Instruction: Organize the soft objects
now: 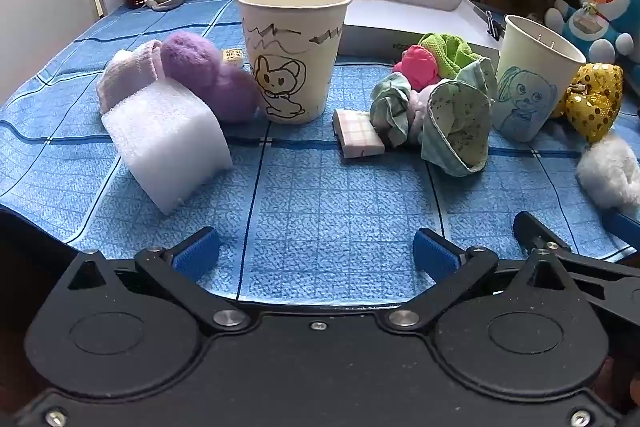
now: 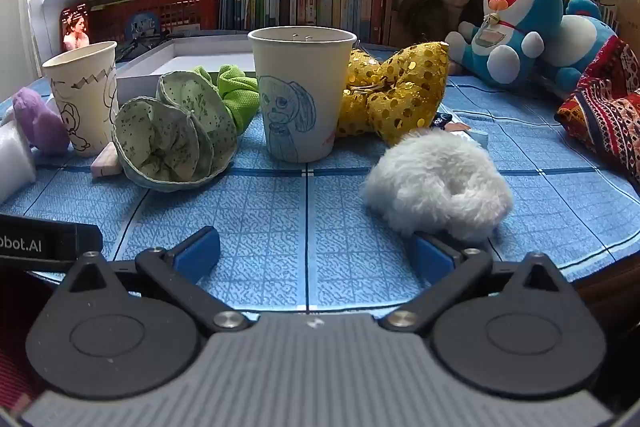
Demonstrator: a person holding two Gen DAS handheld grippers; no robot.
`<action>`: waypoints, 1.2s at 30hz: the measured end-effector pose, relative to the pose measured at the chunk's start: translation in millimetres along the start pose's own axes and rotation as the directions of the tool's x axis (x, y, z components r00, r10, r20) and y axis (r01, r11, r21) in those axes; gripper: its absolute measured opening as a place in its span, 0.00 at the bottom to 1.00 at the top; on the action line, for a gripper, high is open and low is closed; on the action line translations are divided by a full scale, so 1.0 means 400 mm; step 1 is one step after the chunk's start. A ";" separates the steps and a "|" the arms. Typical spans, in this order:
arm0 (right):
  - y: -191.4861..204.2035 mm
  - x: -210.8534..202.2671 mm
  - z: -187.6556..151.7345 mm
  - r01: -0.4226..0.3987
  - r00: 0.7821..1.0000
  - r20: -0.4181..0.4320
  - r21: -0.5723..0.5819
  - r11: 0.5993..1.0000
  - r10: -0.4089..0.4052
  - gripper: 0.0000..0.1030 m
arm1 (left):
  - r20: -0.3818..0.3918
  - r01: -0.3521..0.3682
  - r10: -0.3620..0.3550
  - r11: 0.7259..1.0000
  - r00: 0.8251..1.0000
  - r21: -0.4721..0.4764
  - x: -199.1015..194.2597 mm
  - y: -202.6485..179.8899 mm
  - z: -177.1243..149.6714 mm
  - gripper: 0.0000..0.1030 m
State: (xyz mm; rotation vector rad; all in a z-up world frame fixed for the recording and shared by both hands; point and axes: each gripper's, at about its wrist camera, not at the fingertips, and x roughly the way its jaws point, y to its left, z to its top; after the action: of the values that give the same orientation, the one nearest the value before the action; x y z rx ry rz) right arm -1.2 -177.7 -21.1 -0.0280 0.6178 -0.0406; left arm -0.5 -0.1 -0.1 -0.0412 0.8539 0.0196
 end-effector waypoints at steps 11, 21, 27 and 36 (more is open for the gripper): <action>0.000 0.003 0.002 -0.003 1.000 -0.011 0.006 1.000 0.003 1.00 | -0.008 -0.009 0.009 1.000 1.000 0.003 0.009 0.001 0.005 1.00; 0.000 0.004 0.002 -0.003 1.000 -0.013 0.006 1.000 0.003 1.00 | -0.009 -0.011 0.011 1.000 1.000 0.005 0.008 -0.002 0.004 1.00; 0.000 0.004 0.003 -0.003 1.000 -0.013 0.005 1.000 0.004 1.00 | -0.009 -0.012 0.012 1.000 1.000 0.005 0.008 -0.002 0.004 1.00; 0.000 0.004 0.003 -0.003 1.000 -0.014 0.006 1.000 0.003 1.00 | -0.008 -0.014 0.014 1.000 1.000 0.005 0.006 0.000 0.003 1.00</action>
State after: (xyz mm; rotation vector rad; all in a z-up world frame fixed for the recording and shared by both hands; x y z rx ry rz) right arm 0.9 -177.8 -21.2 -0.0213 0.6320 -0.0395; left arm 2.0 0.0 -1.0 -0.0306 0.8626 0.0309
